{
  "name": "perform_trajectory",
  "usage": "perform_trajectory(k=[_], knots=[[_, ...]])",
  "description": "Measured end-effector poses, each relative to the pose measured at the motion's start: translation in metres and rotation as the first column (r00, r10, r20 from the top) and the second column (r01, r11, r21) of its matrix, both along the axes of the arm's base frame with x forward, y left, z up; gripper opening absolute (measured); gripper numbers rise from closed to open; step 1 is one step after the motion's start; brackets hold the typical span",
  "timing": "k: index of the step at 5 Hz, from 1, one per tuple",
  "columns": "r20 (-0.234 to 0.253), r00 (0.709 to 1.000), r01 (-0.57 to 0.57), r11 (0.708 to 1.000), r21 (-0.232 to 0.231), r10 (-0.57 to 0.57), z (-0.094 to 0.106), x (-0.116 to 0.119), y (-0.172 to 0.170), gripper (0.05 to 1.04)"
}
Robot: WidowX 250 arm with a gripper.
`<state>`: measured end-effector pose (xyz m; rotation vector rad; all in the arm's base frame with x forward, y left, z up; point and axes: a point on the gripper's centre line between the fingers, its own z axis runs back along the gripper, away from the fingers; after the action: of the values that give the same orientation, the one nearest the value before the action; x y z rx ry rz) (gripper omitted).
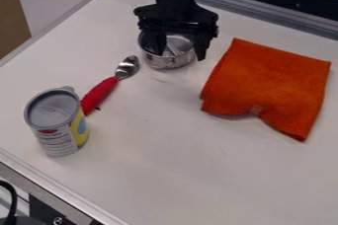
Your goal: Move the orange cloth to the right side of the can.
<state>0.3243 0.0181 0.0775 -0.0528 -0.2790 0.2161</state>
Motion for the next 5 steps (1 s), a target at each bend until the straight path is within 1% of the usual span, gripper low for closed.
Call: perform_trajectory(k=[1, 2, 3, 4, 5], knots=[[-0.035, 0.999, -0.001, 1.0, -0.004, 0.001, -0.01, -0.003, -0.001, 1.001], [-0.027, 0.999, -0.022, 1.0, 0.003, 0.022, -0.008, 0.017, -0.019, 1.001], [0.007, 1.0, -0.008, 1.0, 0.001, 0.008, -0.006, 0.037, -0.041, 1.001], [0.01, 1.0, 0.003, 0.999, -0.033, -0.003, -0.009, 0.053, -0.063, 0.954], [0.069, 0.998, 0.015, 0.999, -0.045, -0.011, -0.012, 0.064, -0.083, 0.684]])
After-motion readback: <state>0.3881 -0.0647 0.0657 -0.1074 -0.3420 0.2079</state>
